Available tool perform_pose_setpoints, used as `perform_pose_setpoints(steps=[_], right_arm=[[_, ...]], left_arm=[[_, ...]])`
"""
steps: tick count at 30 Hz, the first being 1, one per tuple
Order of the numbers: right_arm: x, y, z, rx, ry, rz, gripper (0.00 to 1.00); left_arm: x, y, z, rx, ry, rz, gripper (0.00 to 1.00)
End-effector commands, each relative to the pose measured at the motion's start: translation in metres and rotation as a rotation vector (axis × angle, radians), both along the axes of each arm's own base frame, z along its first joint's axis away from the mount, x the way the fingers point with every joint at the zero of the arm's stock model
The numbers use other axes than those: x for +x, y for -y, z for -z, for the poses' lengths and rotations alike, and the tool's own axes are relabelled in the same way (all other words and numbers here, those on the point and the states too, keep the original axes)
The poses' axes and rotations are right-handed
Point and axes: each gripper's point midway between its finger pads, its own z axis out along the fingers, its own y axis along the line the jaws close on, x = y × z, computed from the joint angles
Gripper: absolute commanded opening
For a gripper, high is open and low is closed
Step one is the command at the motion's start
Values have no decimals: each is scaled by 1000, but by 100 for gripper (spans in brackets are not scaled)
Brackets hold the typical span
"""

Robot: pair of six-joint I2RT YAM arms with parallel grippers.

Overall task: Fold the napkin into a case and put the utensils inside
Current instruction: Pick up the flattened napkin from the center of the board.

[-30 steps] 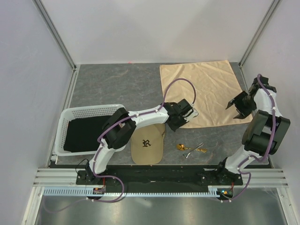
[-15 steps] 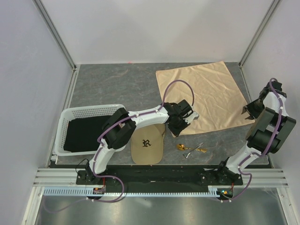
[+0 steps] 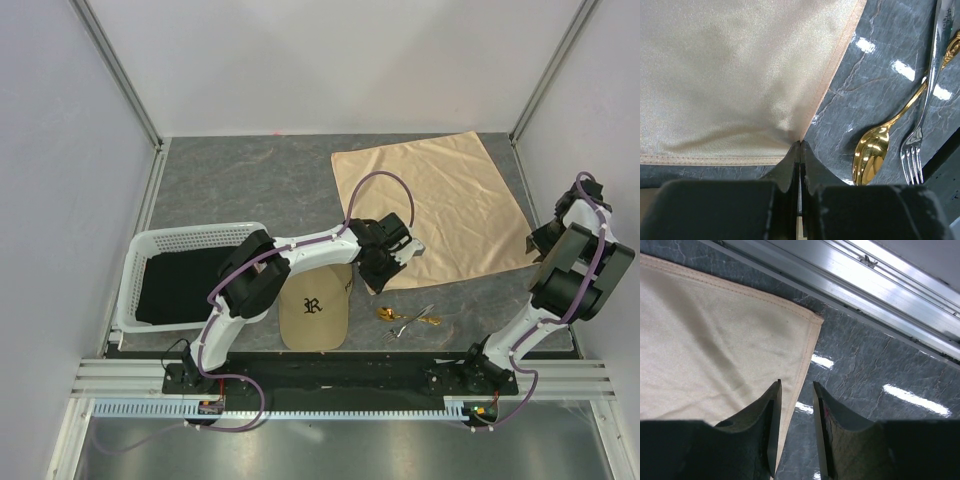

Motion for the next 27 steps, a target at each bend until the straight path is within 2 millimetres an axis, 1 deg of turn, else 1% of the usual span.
perform_pose_setpoints(steps=[1, 3, 4, 6, 7, 8, 9, 11, 12, 13, 14, 16, 17, 19, 20, 22, 25, 27], right_arm=[[-17, 44, 3, -163, -37, 110, 39], [-14, 38, 5, -139, -15, 79, 41], [-12, 36, 6, -127, -11, 67, 41], [-6, 33, 4, -118, 5, 26, 43], [-3, 32, -2, -125, 20, 13, 43], [4, 32, -9, -134, 38, 1, 43], [14, 25, -16, -143, 57, -30, 43], [21, 19, -26, -156, 59, -51, 44], [20, 17, -25, -145, 51, -38, 45], [10, 19, -24, -152, 11, -18, 45], [3, 23, -24, -166, -10, 2, 45], [-6, 27, -29, -197, -17, 57, 47], [-14, 21, -21, -180, -32, 72, 48], [-18, 18, -16, -166, -32, 109, 50], [-19, 15, -11, -151, -36, 108, 51], [-20, 16, -2, -134, -51, 100, 53], [-22, 24, -1, -170, -62, 90, 53], [-29, 28, 2, -173, -77, 100, 53]], left_arm=[[-2, 5, -41, -78, 5, -14, 2], [-1, 1, -41, -69, 10, -31, 2], [1, -3, -37, -57, 7, -44, 2], [3, -7, -35, -49, -13, -69, 2], [6, -9, -35, -44, -17, -78, 2], [4, -12, -34, -32, -27, -79, 2], [3, -13, -35, -31, -26, -73, 2], [-2, -17, -32, -24, -43, -72, 2], [-4, -18, -31, -21, -50, -69, 2], [-3, -19, -33, -22, -42, -73, 2], [-2, -20, -35, -23, -37, -77, 2], [0, -17, -41, -38, -28, -75, 2], [0, -15, -44, -46, -31, -72, 2], [1, -8, -53, -78, -42, -71, 2], [1, -6, -53, -80, -51, -72, 2], [2, -3, -55, -83, -60, -71, 2], [4, -7, -50, -58, -50, -75, 2], [4, -9, -47, -48, -48, -77, 2]])
